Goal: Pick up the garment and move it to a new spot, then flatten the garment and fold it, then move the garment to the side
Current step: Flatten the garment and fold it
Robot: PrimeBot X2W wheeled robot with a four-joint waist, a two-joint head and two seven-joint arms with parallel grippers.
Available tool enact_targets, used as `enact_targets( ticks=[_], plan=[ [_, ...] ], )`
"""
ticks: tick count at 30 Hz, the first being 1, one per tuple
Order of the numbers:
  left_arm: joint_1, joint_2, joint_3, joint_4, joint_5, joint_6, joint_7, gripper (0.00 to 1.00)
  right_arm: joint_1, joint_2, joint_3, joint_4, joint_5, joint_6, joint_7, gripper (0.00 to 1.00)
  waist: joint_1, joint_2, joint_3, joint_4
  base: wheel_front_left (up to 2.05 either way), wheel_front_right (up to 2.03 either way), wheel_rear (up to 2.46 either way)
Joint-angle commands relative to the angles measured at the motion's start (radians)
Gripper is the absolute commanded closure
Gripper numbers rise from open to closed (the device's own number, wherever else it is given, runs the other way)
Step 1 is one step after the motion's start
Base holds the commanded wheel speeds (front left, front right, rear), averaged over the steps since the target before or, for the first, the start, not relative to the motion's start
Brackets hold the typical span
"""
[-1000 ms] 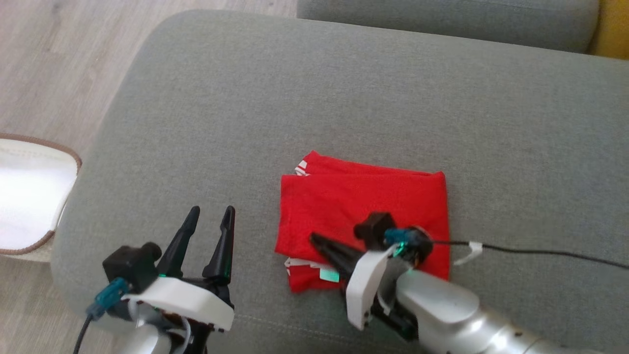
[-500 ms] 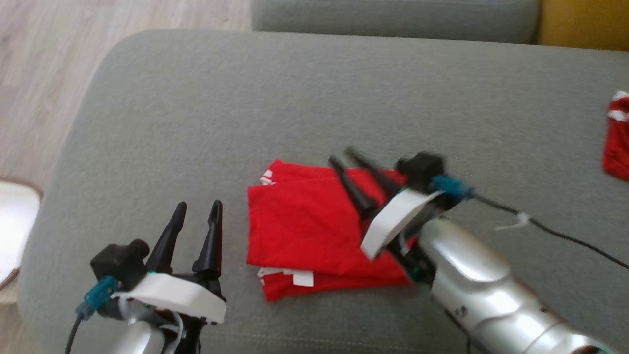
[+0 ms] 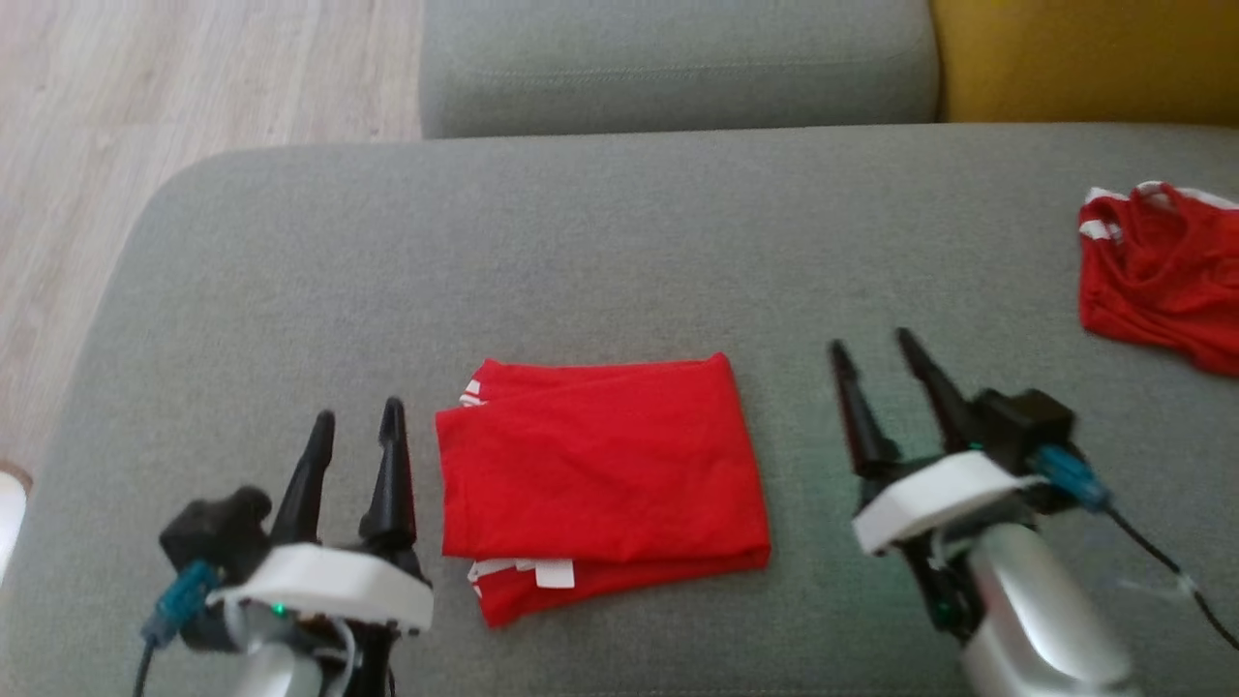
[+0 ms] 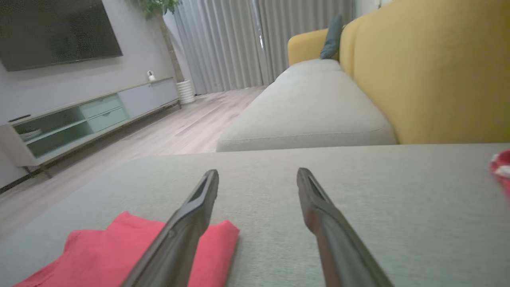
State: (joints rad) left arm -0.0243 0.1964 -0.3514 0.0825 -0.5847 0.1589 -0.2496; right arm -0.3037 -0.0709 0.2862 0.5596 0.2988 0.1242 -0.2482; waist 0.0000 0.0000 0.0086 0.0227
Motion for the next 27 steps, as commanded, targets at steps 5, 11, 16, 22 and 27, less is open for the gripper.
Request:
enact_targets(
  ticks=[5,11,16,22,27],
  plan=[
    [0.024,-0.029,0.082,-0.026,0.063,-0.008,-0.012,0.0,0.077,0.02,-0.106,-0.144,-0.079,0.007,-0.013,0.0,0.0,0.0,-0.018,-0.017,0.0,0.0,0.0],
    [0.072,-0.046,0.124,-0.034,0.131,-0.018,-0.012,0.0,0.159,0.02,-0.162,-0.245,-0.08,0.007,-0.013,0.0,0.0,0.0,-0.02,-0.029,0.0,0.0,0.0],
    [0.088,-0.059,0.147,-0.026,0.178,-0.036,-0.012,0.0,0.207,0.02,-0.161,-0.276,-0.081,0.007,-0.013,0.0,0.0,0.0,-0.022,-0.032,0.0,0.0,0.0],
    [0.093,-0.075,0.165,-0.011,0.209,-0.06,-0.012,0.0,0.224,0.021,-0.159,-0.274,-0.087,0.007,-0.014,0.0,0.0,0.0,-0.026,-0.032,0.0,0.0,0.0],
    [0.094,-0.087,0.18,0.004,0.223,-0.08,-0.012,0.0,0.226,0.021,-0.162,-0.272,-0.089,0.007,-0.014,0.0,0.0,0.0,-0.03,-0.031,0.0,0.0,0.0]
  ],
)
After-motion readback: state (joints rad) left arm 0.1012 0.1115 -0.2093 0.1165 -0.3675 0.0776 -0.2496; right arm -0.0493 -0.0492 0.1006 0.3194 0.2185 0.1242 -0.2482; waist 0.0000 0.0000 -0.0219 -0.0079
